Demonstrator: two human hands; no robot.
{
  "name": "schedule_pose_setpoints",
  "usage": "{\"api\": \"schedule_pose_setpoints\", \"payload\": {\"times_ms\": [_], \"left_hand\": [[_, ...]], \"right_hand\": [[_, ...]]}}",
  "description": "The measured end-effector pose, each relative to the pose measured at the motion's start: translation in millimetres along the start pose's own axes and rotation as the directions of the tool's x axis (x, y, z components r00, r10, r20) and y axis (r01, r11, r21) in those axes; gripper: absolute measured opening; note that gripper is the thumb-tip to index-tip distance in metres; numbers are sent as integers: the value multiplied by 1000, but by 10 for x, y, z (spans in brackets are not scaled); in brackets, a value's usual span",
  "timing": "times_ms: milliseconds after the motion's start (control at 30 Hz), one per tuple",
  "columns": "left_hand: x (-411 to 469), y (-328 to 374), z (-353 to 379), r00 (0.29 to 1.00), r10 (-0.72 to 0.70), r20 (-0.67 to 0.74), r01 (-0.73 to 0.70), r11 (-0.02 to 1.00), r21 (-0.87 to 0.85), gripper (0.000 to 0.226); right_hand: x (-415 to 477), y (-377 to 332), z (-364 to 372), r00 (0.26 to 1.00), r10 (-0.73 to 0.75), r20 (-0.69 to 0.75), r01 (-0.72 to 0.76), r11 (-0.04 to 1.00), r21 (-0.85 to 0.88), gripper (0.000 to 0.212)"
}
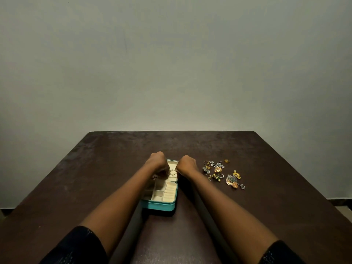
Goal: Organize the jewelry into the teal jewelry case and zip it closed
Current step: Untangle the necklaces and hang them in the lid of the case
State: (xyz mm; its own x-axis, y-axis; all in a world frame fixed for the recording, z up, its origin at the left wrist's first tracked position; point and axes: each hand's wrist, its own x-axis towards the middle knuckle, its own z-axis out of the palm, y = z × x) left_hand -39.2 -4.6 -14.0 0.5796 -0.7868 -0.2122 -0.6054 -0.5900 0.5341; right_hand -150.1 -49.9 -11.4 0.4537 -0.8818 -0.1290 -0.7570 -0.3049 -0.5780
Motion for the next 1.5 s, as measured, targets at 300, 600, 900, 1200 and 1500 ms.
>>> {"api": "schedule_pose_setpoints", "payload": {"times_ms": [300, 600, 900, 1200, 1500], "left_hand": [[8, -194, -91, 972, -118, -204, 81, 980, -179, 17], [-49, -466, 71, 951, -221, -215, 158, 948, -276, 29], [-144, -459, 154, 973, -166, -160, 134, 972, -191, 32], [-208, -351, 242, 981, -90, -173, 60, 984, -170, 19], [-260, -185, 373, 945, -73, -319, -33, 949, -313, 30]], "right_hand": [[-86, -13, -27, 999, -38, -12, 38, 999, -12, 29], [-110, -49, -10, 996, -85, -21, 85, 996, 3, 25], [-157, 23, -3, 988, -147, 42, 146, 989, 21, 23], [-196, 169, -122, 984, -173, 32, 170, 982, 78, 19], [-207, 296, -235, 978, -194, -79, 201, 974, 103, 24]]}}
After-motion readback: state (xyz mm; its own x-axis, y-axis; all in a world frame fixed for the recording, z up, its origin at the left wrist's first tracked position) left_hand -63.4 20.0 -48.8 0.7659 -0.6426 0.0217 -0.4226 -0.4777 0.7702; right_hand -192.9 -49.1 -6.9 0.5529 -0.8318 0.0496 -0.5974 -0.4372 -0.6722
